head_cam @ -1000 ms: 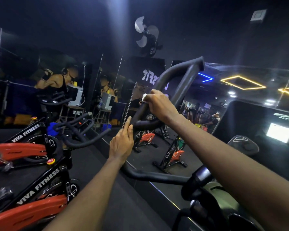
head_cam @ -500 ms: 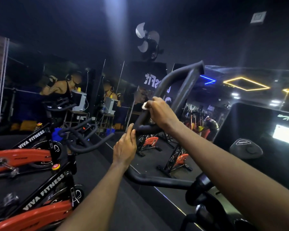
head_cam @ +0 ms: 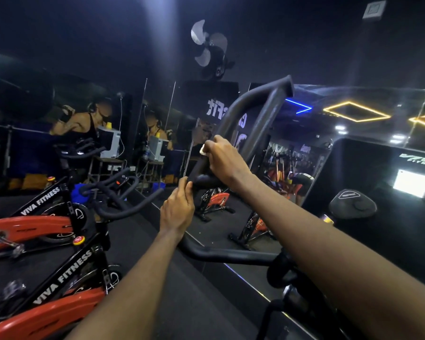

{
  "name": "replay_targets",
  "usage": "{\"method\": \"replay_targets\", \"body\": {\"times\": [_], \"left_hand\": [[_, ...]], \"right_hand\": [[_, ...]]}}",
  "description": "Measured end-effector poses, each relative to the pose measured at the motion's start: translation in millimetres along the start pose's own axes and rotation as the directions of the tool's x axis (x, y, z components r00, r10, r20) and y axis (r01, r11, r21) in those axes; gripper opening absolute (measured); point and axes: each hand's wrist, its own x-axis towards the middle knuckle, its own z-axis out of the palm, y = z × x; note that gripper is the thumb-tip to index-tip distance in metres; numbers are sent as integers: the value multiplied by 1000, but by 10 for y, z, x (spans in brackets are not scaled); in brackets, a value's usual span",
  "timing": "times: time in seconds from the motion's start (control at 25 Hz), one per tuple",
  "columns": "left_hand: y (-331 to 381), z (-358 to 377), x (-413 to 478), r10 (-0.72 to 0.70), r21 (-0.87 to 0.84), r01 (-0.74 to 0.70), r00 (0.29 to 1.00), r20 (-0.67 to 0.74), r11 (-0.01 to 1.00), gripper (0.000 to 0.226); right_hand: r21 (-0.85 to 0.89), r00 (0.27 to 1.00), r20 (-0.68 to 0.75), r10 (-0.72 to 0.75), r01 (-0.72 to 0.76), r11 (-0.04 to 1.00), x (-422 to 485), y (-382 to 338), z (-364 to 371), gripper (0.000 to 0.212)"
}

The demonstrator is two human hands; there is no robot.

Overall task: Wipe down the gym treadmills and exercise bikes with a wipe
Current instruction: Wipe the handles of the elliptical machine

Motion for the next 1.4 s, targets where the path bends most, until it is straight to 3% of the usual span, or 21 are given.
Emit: {"method": "replay_targets", "body": {"times": [0.16, 0.32, 0.48, 0.56, 0.64, 0.72, 0.88, 1.0, 1.12, 1.28, 1.4], "left_hand": [[8, 9, 10, 1, 9, -1, 1000, 17, 1000, 50], [-45, 53, 30, -25, -10, 26, 998, 53, 1000, 46], [73, 20, 24, -169, -14, 173, 974, 150, 985, 51], [226, -12, -17, -237, -10, 239, 968, 75, 971, 47], [526, -30, -148, -144, -26, 142, 988, -63, 989, 45], [900, -24, -275, 9, -108, -20, 994, -108, 994, 40], [1563, 91, -300, 227, -287, -220, 974, -11, 932, 25], [2007, 152, -326, 280, -402, -204, 950, 139, 893, 19], [2494, 192, -451, 342, -438, -196, 895, 286, 877, 20], [3120, 294, -500, 396, -467, -210, 851, 345, 859, 22], [3469, 359, -468, 355, -431, -175, 853, 382, 885, 24]], "right_hand": [[39, 990, 95, -108, 105, 994, -31, 40, -92, 21], [108, 999, 17, -41, 39, 993, -201, 169, -391, 18], [-4, 991, 76, -110, 110, 994, -506, 445, -875, 14], [-39, 996, 52, -78, 80, 996, -596, 596, -1095, 14], [-82, 999, 38, -32, 35, 996, -699, 751, -1324, 14], [-154, 997, 76, 23, -11, 988, -807, 896, -1556, 14], [-244, 969, 188, 159, -111, 963, -1128, 1187, -1971, 15], [-281, 943, 188, 276, -218, 935, -1488, 1464, -2278, 21], [-314, 909, 121, 398, -345, 884, -1903, 1804, -2521, 26], [-265, 854, -61, 517, -513, 816, -2389, 2209, -2802, 20], [-134, 749, -263, 608, -652, 746, -2693, 2468, -2972, 18]]}}
